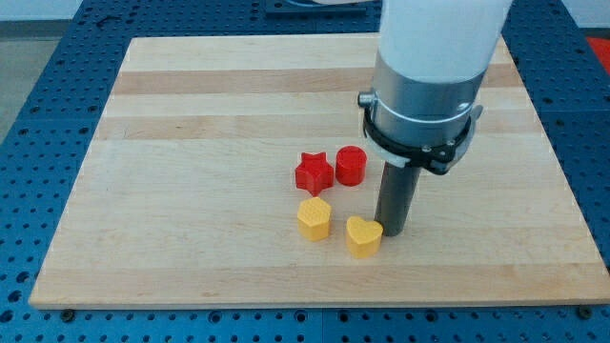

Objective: Move the yellow hexagon closer to the yellow heart

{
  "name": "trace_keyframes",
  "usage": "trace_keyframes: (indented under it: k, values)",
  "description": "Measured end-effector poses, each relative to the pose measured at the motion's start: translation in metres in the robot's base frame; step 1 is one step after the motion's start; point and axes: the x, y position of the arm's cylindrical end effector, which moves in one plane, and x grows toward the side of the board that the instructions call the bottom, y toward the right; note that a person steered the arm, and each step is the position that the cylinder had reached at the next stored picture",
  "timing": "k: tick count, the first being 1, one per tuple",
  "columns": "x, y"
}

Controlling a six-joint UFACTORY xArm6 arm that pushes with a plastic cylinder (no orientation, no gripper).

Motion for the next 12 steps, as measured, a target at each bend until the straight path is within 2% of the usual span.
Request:
trace_keyframes:
  k: [1,2,6,8,12]
  values:
    - [-0.001,-0.003]
    - [-0.020,-0.007]
    - [-0.037,-0.103]
    - [-0.023,-0.139]
    - [0.012,-0.126]
